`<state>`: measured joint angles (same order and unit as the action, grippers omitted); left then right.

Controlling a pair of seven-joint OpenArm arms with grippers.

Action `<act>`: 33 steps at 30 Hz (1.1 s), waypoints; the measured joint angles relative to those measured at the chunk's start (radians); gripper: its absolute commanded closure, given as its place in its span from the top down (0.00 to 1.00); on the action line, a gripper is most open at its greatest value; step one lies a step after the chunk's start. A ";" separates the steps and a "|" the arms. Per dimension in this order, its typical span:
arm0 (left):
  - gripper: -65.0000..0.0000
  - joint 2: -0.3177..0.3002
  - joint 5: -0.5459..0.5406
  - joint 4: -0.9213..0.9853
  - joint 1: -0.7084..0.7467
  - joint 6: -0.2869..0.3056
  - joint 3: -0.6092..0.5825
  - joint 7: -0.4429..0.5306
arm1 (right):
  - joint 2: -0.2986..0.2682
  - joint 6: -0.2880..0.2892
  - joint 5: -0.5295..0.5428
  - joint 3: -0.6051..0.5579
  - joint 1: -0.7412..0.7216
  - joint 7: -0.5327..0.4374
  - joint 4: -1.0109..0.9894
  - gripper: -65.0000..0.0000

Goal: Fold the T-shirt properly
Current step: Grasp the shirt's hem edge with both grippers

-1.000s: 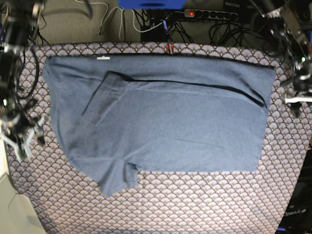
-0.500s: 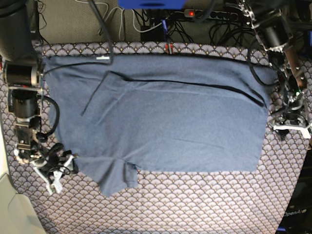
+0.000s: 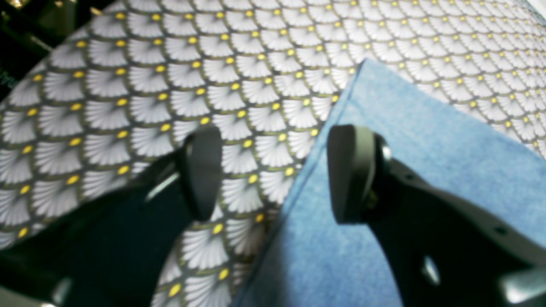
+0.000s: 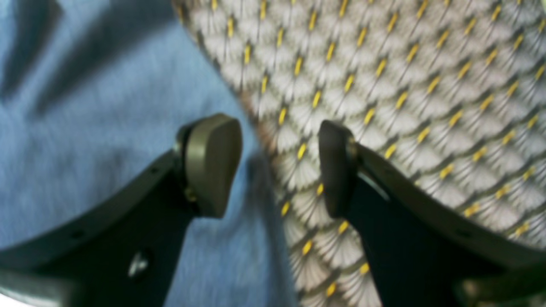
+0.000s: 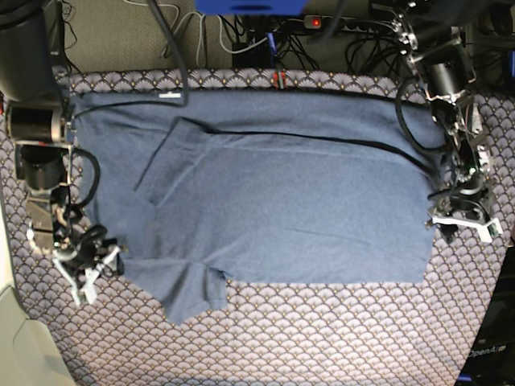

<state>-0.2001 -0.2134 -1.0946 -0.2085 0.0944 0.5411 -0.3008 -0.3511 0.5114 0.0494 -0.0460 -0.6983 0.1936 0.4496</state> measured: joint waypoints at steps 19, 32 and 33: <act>0.59 -0.013 0.003 0.080 -0.129 -0.003 0.003 0.009 | 0.006 -0.004 0.011 0.002 0.076 -0.030 0.006 0.00; 0.59 -0.100 0.001 0.803 -0.473 0.011 -0.367 0.400 | 0.008 -0.004 0.014 0.004 0.089 -0.038 0.013 0.00; 0.59 -0.100 -0.003 0.838 -0.486 0.008 -0.386 0.426 | 0.008 -0.004 0.017 0.004 0.089 -0.040 0.013 0.00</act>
<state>-0.2996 -0.2161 -0.2562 -0.6949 0.1020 0.1555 0.1257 -0.3428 0.5076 0.0662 -0.0418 -0.6090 0.1539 0.4629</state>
